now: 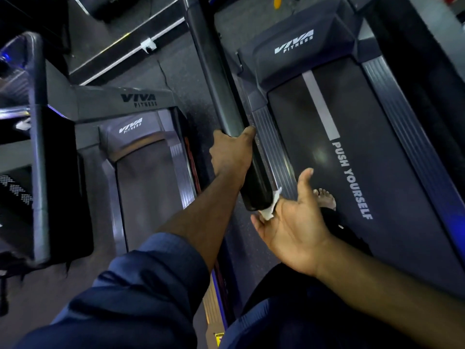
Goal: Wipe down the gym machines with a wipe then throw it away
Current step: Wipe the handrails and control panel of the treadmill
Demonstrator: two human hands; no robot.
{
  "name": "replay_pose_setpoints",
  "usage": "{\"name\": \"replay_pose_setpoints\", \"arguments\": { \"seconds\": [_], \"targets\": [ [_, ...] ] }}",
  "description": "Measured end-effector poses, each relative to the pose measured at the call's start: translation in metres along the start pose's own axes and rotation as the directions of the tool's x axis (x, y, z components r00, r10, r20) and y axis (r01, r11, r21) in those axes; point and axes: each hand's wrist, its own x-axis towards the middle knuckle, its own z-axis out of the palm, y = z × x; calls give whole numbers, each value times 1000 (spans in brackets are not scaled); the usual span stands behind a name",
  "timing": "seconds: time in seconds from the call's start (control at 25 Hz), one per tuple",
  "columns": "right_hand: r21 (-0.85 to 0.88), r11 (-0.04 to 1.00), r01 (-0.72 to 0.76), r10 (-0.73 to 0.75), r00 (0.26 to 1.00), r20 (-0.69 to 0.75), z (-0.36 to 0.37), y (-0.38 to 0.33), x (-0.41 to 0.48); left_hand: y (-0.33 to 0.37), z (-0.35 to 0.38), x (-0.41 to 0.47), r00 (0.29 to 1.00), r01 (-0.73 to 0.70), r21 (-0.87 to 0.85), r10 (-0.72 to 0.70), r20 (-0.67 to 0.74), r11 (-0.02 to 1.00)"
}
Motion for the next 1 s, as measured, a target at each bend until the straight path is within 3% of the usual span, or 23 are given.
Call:
{"name": "replay_pose_setpoints", "arguments": {
  "seconds": [0.08, 0.2, 0.44, 0.68, 0.84, 0.92, 1.0],
  "targets": [
    [106, 994, -28, 34, 998, -51, 5, -8, 9, 0, 0, 0, 1000, -11, 22, 11, -5, 1000],
    [114, 989, -89, 103, 986, -129, 9, -6, 10, 1, 0, 1, 1000, -20, 52, 21, -20, 998],
    [253, 965, -71, 122, 974, -193, 6, -16, 34, 3, -2, -1, 1000, -16, 71, 16, -6, 997],
    [-45, 992, -122, 114, 983, -145, 2, -52, 50, 1, 0, 1, 1000, -12, 59, 12, 0, 998],
    [-331, 925, -189, 134, 974, -180, -2, -78, 81, 4, 0, 6, 1000, 2, 54, -3, 10, 999],
    [-471, 857, -208, 185, 978, -95, -12, -71, 78, 6, -1, 6, 1000, 21, 48, -21, 13, 999],
    [-468, 847, -252, 225, 968, -114, -11, -81, 89, 7, 0, 5, 999, 49, 80, -49, 2, 996]
  ]
}}
